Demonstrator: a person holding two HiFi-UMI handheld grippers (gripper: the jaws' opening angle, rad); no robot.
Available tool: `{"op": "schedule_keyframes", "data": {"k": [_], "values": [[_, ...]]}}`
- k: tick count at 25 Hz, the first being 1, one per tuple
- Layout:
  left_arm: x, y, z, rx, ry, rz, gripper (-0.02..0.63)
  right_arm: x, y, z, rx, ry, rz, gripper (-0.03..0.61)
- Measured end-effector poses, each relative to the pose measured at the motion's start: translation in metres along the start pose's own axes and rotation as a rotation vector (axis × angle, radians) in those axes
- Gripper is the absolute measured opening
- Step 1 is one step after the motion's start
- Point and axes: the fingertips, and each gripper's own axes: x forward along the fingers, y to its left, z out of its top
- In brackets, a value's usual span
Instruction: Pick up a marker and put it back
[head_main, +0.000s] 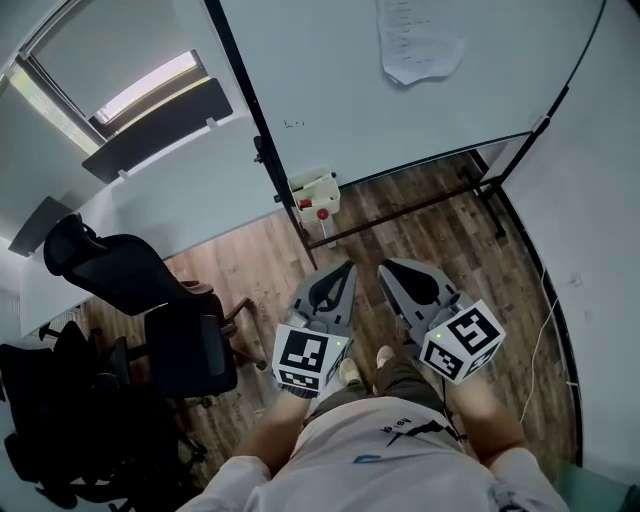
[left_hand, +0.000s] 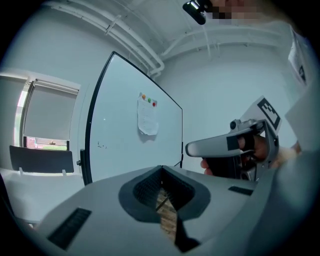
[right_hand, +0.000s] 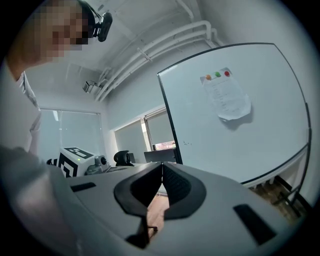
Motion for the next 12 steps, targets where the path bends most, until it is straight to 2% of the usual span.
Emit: {"op": "schedule_keyframes", "data": {"k": [6, 12], "values": [[0.059, 0.041, -0.004, 0.069, 0.042, 0.042, 0.011, 0.044, -0.055, 0.001, 0.031, 0.003, 0.004, 0.014], [0.125, 0.089, -0.016, 0.145, 0.121, 0.123, 0.011, 0.108, -0.114, 0.013, 0.023, 0.005, 0.078, 0.014]]}}
